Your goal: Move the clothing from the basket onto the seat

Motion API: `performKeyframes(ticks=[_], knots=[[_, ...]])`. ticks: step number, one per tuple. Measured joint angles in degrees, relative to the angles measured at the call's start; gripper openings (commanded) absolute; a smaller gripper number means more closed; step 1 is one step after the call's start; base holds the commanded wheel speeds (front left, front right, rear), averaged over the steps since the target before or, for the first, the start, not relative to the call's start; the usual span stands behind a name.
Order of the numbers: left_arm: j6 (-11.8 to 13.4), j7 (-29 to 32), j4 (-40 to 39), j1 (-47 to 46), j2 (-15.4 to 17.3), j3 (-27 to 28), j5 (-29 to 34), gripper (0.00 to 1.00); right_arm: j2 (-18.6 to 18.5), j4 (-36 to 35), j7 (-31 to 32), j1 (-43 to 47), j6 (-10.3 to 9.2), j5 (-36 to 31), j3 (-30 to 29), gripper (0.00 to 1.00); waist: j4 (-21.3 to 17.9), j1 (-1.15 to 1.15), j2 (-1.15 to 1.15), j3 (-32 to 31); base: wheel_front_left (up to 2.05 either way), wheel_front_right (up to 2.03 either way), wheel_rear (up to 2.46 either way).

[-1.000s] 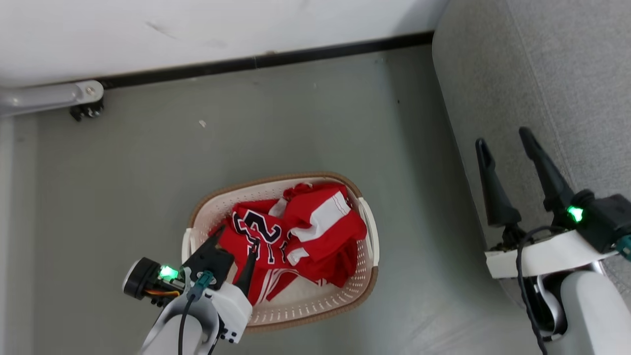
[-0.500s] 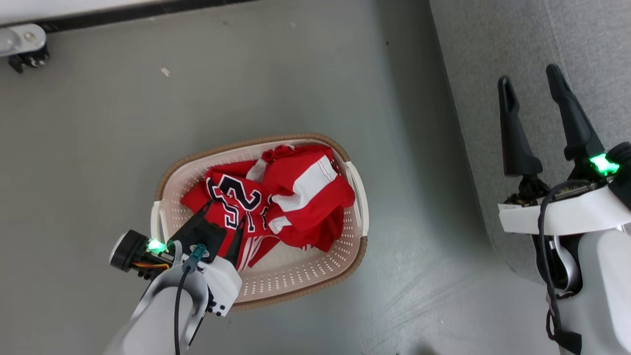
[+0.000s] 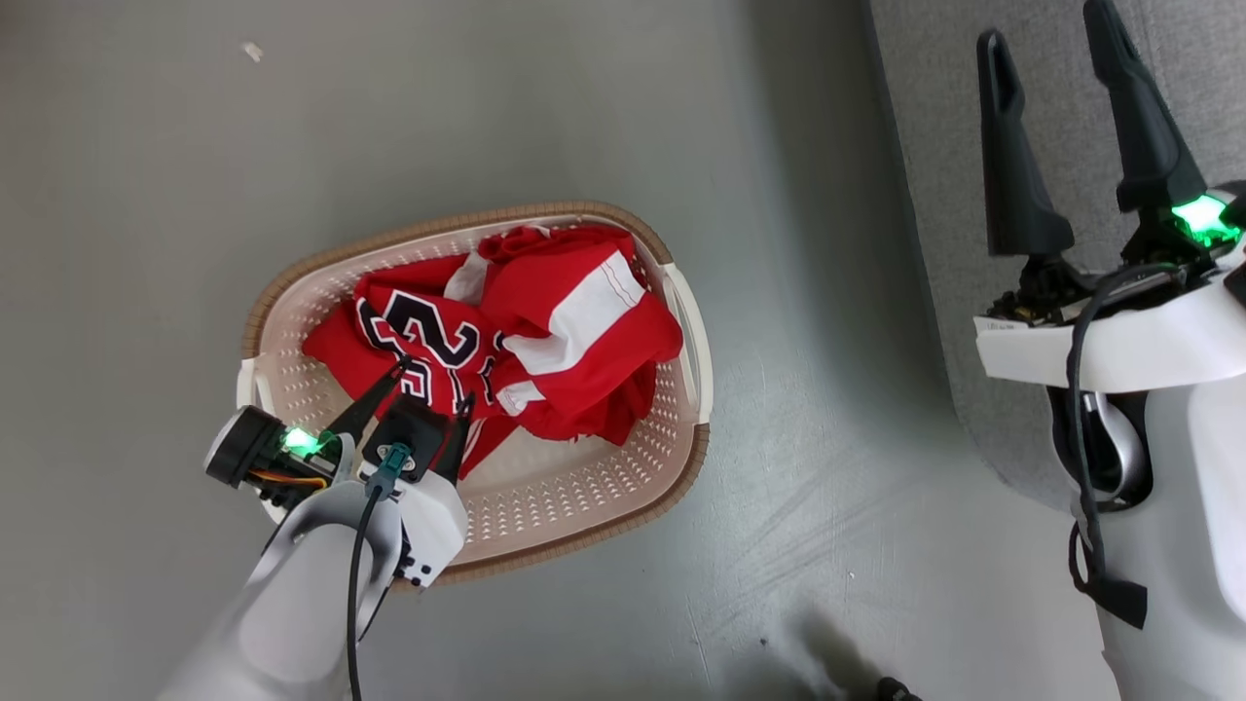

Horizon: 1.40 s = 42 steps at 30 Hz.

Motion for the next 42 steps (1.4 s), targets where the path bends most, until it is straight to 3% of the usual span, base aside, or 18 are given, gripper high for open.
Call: performKeyframes(ticks=[42], knots=[[0.9,3.9,12.4,-12.6,4.3,-3.3,7.0,1.00,-0.1,0.4,-0.3,-9.0,0.00,4.9,2.5,1.00,-5.0,-0.01,0.00,11.1,0.00,0.00,0.00]])
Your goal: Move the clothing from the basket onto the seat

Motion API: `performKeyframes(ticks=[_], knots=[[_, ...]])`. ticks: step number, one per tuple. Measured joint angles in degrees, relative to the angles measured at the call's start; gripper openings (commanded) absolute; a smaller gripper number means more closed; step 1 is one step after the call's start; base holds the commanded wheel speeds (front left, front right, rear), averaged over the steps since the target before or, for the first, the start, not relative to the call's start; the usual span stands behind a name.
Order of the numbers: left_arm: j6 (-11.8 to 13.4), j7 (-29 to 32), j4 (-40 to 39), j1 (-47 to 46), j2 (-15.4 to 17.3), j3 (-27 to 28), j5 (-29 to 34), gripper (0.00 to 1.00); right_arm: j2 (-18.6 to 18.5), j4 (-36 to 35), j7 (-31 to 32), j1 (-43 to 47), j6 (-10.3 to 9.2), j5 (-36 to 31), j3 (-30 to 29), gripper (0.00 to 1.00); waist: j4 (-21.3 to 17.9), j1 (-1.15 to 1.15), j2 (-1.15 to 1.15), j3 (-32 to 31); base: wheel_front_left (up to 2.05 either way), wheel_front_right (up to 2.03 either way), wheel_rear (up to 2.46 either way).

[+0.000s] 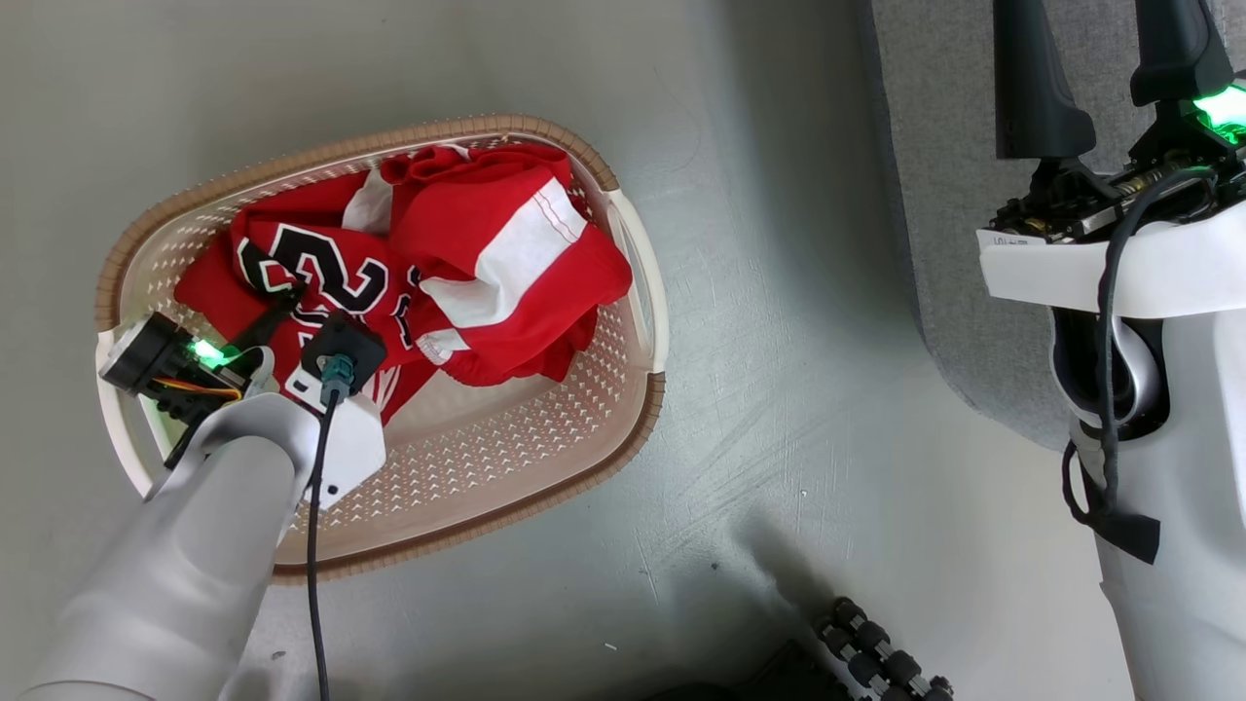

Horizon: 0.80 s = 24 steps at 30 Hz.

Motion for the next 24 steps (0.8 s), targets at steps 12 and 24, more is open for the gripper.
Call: performKeyframes(ticks=[12,24], knots=[[1.2,2.0,3.1,-1.6,-0.3,-0.9,1.4,0.00,0.0,0.5,0.0,-1.0,0.00,0.1,0.1,1.00,-0.4,0.00,0.00,0.7,0.00,0.00,0.00],[0.7,0.7,2.8,-1.9,-2.2,-0.9,1.1,0.00,0.0,1.2,0.0,-1.1,0.00,0.1,-1.1,1.00,0.1,0.00,0.00,0.3,0.00,0.00,0.00]])
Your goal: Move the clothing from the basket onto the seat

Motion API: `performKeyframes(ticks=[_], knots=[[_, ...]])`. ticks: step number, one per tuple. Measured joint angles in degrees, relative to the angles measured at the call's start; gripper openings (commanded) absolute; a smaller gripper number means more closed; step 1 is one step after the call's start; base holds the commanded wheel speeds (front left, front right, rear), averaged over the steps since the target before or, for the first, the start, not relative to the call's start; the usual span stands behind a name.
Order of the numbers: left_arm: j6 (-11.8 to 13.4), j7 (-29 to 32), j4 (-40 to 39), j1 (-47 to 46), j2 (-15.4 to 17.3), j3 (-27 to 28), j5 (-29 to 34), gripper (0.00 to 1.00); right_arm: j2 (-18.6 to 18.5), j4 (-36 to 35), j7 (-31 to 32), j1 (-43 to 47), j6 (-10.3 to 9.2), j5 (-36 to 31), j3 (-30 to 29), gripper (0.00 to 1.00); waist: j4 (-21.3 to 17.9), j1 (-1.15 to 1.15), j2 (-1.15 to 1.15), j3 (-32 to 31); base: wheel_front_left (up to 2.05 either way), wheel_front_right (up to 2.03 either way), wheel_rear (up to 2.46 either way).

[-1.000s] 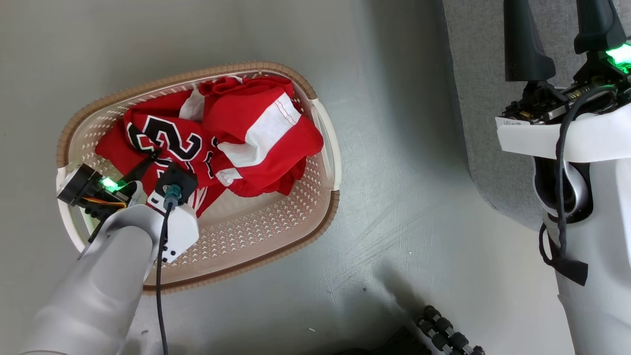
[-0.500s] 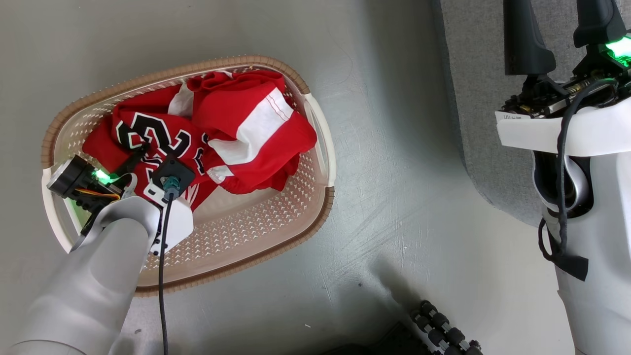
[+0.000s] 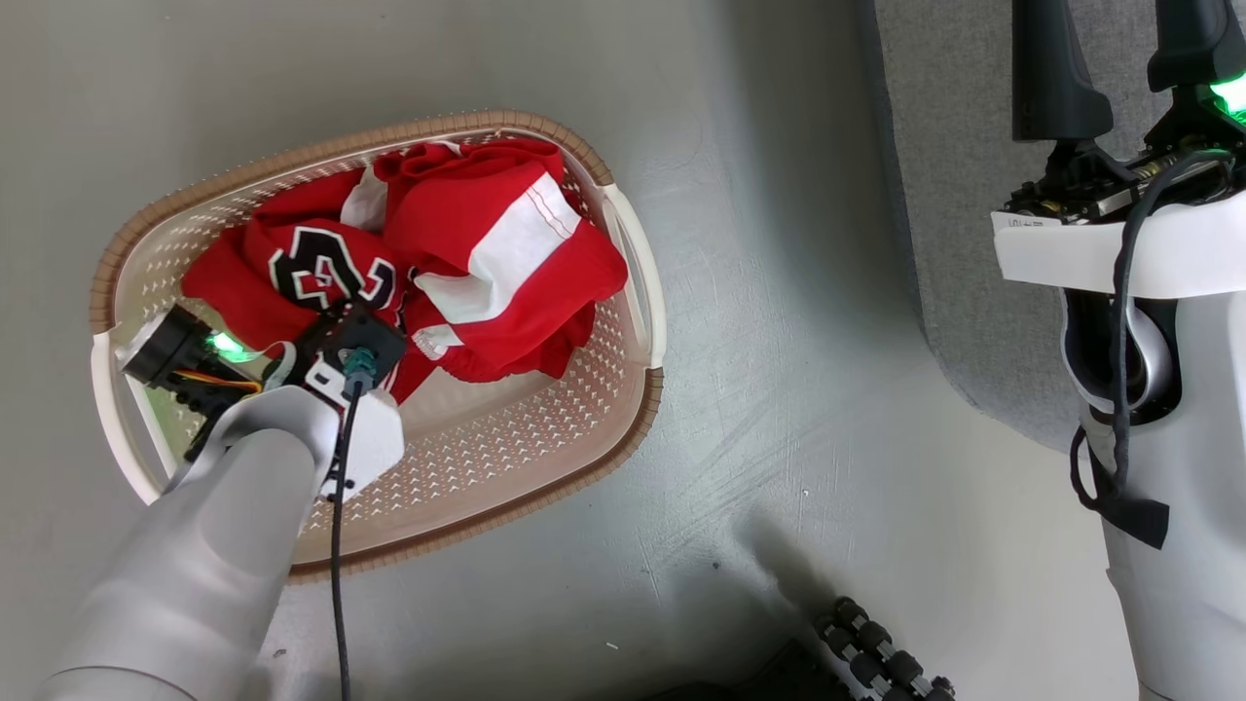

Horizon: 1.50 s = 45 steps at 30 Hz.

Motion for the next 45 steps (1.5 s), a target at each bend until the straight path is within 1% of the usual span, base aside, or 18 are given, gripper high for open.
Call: performKeyframes(ticks=[7,8,16,22,28,36,45], knots=[[-0.2,-1.9,-1.0,-0.1,-1.0,0.1,-1.3,0.00,0.0,0.6,0.0,0.0,0.00,0.0,-0.2,1.00,0.8,0.00,0.00,-0.7,0.00,0.00,0.00],[-0.7,-2.1,-1.1,-0.1,-1.1,0.1,-1.6,0.00,0.0,0.7,0.0,0.0,0.00,0.0,-0.2,1.00,0.9,0.00,0.00,-0.9,0.00,0.00,0.00],[-1.2,-4.9,-3.2,0.0,-2.3,0.9,-3.3,0.00,0.0,2.0,0.0,0.0,0.00,-0.6,-0.8,1.00,2.2,0.00,0.00,-2.6,0.00,0.00,0.00],[-1.4,-5.7,-5.0,0.1,-2.9,1.5,-4.4,0.00,0.0,2.9,0.0,0.2,0.00,-1.0,-1.4,1.00,3.1,0.00,0.00,-4.1,0.00,0.00,0.00],[-1.9,-6.4,-7.9,0.4,-3.7,2.6,-6.7,0.00,0.0,3.8,0.0,0.9,0.00,-1.9,-1.9,1.00,4.3,0.00,0.00,-6.1,0.00,0.00,0.00],[-2.3,-7.4,-12.4,1.0,-4.0,4.4,-9.5,0.00,-0.1,5.1,0.0,2.8,0.00,-3.7,-2.2,1.00,5.7,0.00,0.00,-9.3,0.00,0.00,0.00],[-3.8,-7.6,-17.0,1.4,-4.3,5.8,-12.0,0.00,-0.1,6.8,0.0,5.3,0.00,-4.7,-2.2,1.00,7.1,0.00,0.00,-13.5,0.00,0.00,0.00]])
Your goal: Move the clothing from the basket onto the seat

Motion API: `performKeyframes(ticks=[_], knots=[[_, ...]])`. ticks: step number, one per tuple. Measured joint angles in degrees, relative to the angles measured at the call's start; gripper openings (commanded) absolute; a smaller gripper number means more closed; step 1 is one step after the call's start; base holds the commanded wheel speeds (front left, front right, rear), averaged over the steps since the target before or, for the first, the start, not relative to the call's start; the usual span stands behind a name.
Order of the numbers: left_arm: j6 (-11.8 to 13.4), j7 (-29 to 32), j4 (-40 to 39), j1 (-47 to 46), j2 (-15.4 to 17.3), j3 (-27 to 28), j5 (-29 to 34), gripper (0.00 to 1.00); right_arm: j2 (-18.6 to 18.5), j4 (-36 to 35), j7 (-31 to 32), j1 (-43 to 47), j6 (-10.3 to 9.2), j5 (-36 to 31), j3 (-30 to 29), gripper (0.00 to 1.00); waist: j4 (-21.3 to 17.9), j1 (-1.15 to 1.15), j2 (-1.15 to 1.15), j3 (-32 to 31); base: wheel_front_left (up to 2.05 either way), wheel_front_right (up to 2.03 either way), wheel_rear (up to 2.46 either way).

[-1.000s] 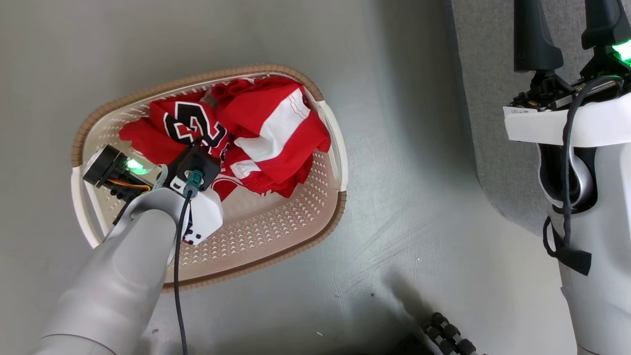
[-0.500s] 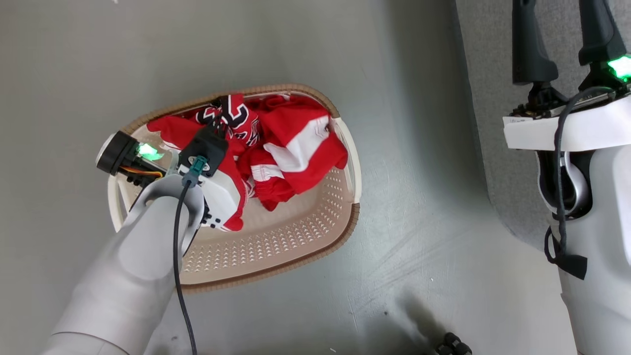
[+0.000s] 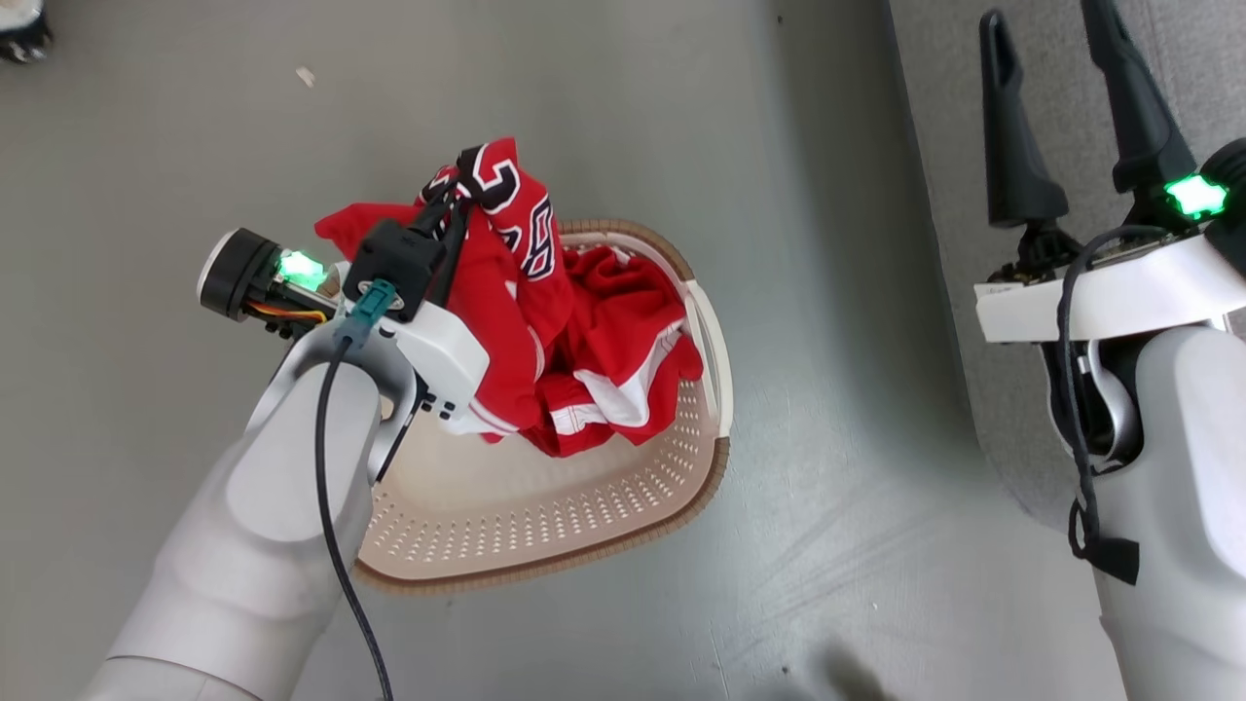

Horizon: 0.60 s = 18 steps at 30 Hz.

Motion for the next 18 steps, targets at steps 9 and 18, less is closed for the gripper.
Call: performKeyframes(ticks=[9,18], knots=[[-0.9,-0.3,-3.9,0.0,0.0,2.4,-2.8,0.00,0.0,2.1,0.0,2.6,0.00,-0.7,0.1,1.00,1.3,0.00,0.00,-5.0,0.00,0.00,0.00],[-0.9,-0.3,-6.6,1.3,0.1,4.3,-5.1,0.00,0.0,4.2,0.0,6.0,0.00,-2.0,0.3,1.00,2.6,0.00,0.00,-10.8,0.00,0.00,0.00]])
